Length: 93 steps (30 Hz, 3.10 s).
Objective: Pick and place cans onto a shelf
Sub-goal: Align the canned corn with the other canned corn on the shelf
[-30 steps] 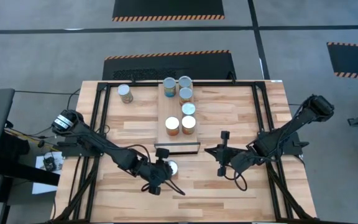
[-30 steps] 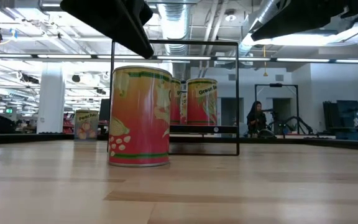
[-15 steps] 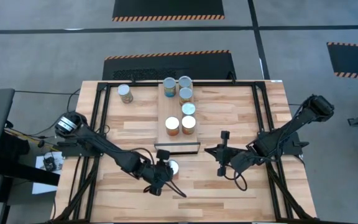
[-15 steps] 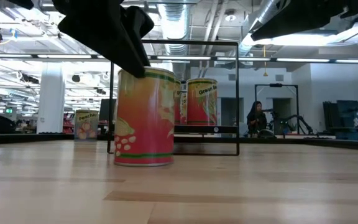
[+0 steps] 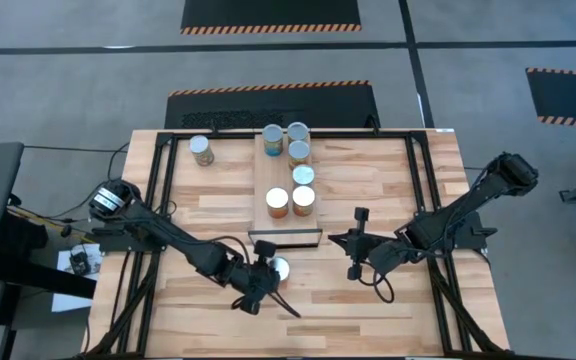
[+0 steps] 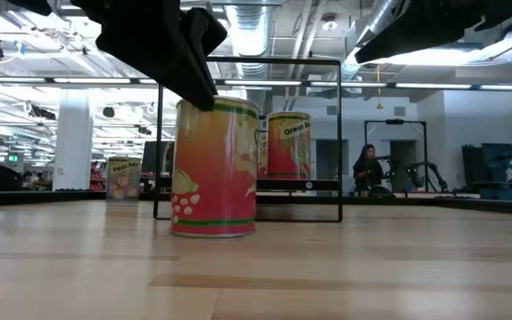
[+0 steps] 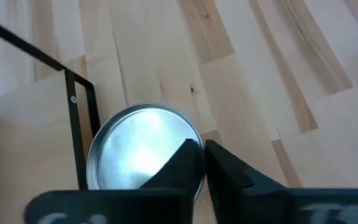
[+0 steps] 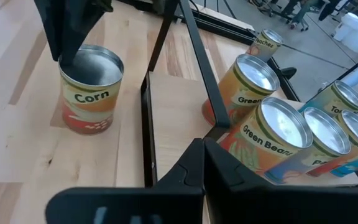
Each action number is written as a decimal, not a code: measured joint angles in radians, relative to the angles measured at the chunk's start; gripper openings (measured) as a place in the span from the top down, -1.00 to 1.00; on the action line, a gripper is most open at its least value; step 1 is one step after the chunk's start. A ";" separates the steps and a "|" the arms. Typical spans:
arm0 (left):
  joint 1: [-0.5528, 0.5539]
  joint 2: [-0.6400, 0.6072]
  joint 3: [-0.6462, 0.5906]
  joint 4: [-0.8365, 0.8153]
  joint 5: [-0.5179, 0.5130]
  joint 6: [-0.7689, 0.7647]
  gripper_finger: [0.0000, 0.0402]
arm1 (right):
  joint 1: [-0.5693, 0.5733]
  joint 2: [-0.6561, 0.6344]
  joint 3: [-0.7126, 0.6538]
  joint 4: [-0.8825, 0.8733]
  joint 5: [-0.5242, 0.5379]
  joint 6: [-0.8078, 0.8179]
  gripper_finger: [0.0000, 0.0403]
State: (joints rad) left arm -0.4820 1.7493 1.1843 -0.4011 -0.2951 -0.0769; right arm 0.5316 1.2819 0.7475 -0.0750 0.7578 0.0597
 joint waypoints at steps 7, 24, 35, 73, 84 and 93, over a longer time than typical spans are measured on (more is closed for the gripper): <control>0.001 -0.084 -0.006 -0.037 0.029 0.096 1.00 | 0.000 0.000 0.000 0.000 0.000 0.000 0.92; 0.243 -0.583 0.178 -0.388 -0.139 0.270 1.00 | -0.011 0.000 0.000 0.003 -0.001 0.003 0.92; 0.795 -0.436 0.089 -0.336 0.227 0.511 1.00 | -0.012 0.000 0.000 0.003 -0.002 0.003 0.92; 0.922 -0.127 0.022 -0.024 0.283 0.615 1.00 | -0.010 0.000 0.000 0.000 -0.010 0.028 0.93; 0.939 -0.127 0.022 -0.024 0.254 0.602 0.81 | -0.010 0.000 0.000 -0.001 -0.010 0.030 0.93; 0.938 -0.127 0.022 0.015 0.320 0.592 0.69 | -0.010 0.000 0.000 -0.001 -0.010 0.030 0.92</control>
State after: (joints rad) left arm 0.4564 1.6218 1.2060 -0.3859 0.0251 0.5156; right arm 0.5220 1.2816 0.7479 -0.0757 0.7479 0.0895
